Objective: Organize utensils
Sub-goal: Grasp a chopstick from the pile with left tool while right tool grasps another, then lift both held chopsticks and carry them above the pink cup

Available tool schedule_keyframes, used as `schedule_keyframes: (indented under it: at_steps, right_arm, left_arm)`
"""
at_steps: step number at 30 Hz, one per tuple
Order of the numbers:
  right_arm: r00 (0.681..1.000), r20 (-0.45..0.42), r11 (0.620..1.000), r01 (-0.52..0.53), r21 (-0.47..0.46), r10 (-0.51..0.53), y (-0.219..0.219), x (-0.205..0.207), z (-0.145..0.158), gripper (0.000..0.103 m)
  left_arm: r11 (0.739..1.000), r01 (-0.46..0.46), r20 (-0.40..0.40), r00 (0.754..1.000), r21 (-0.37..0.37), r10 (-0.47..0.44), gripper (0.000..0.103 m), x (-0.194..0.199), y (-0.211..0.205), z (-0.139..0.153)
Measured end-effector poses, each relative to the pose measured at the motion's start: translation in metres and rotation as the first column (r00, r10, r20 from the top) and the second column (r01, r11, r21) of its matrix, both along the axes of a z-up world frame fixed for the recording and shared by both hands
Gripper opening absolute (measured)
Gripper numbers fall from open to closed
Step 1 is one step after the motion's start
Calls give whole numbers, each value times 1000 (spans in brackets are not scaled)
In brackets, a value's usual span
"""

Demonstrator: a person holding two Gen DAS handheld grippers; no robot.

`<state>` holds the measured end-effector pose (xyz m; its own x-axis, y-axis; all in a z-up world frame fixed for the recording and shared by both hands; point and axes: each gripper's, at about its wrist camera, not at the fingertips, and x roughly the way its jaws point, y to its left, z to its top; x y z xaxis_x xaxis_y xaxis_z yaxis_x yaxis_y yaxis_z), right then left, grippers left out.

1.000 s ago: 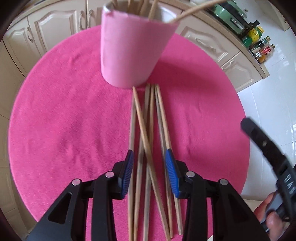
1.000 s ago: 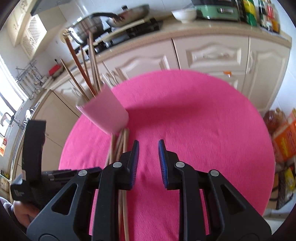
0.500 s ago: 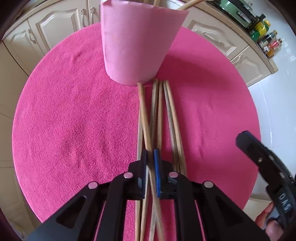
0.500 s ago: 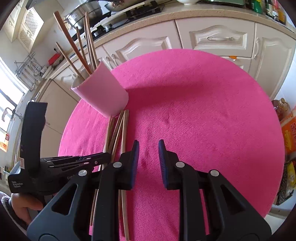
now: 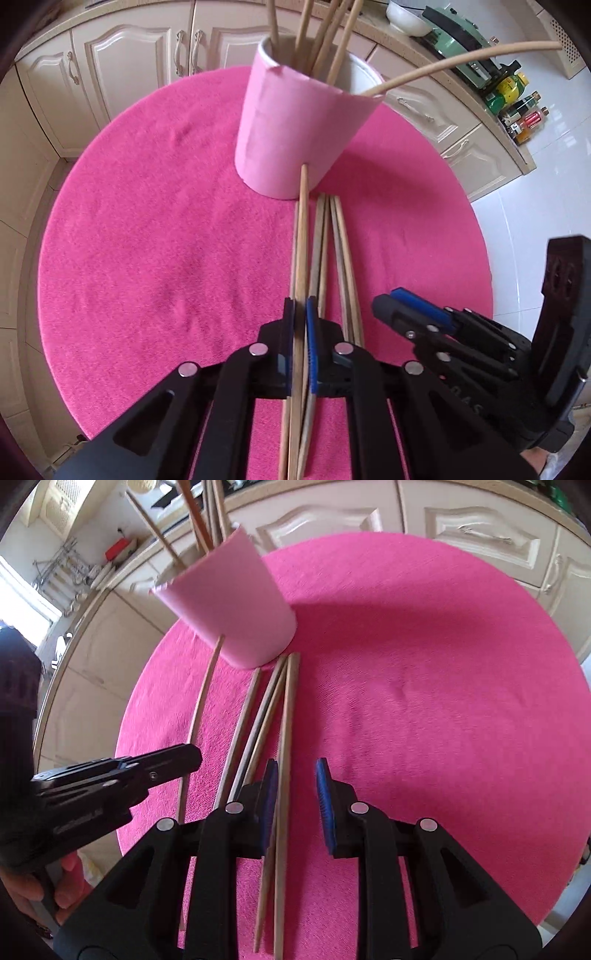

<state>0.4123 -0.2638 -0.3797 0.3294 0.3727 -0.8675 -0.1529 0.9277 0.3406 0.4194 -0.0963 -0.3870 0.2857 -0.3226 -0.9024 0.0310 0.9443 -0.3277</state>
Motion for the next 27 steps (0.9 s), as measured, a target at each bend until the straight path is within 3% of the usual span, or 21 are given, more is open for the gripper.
schedule_keyframes:
  at_steps: [9, 11, 27]
  right_arm:
    - [996, -80, 999, -33, 0, 33, 9, 13, -11, 22]
    - [995, -88, 999, -42, 2, 42, 11, 14, -12, 10]
    - [997, -72, 999, -32, 17, 33, 4, 17, -5, 7]
  left_arm:
    - [999, -36, -12, 999, -4, 36, 6, -14, 24, 1]
    - [999, -44, -8, 999, -2, 44, 6, -16, 29, 2]
    - [998, -67, 35, 997, -9, 68, 6, -18, 35, 21]
